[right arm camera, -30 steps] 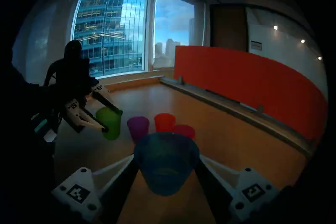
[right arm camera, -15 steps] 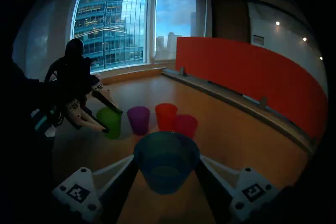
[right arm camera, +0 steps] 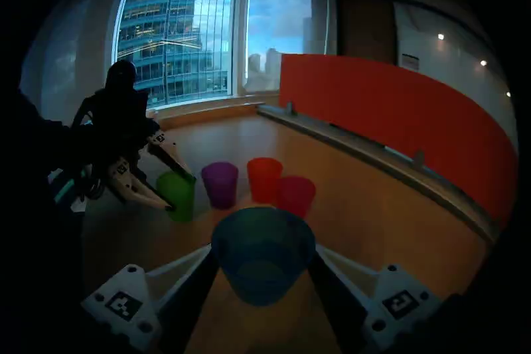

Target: Pour water

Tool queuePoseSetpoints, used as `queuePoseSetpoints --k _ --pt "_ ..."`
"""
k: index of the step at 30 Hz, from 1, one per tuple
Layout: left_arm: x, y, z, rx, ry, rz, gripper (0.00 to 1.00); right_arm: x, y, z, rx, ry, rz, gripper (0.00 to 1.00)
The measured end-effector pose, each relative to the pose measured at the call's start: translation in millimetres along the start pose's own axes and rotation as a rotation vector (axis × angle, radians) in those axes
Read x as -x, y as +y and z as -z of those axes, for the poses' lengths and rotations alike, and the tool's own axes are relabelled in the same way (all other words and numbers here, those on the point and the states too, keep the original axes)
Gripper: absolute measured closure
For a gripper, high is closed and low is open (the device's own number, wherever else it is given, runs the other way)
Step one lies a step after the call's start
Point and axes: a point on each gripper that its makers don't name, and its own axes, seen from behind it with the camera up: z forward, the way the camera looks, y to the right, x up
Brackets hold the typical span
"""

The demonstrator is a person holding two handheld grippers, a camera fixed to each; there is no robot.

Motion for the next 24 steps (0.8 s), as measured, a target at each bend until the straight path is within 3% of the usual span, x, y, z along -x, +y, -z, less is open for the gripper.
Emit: queuePoseSetpoints --k 20,24 --pt "16.9 0.3 -4.7 0.003 -0.038 0.003 0.09 7.2 -3.6 -3.7 -0.002 -0.004 -0.003 0.11" --pt "18.9 -0.4 -4.0 0.002 -0.051 0.0 0.01 8.0 -4.4 -4.8 -0.003 -0.003 -0.007 0.11"
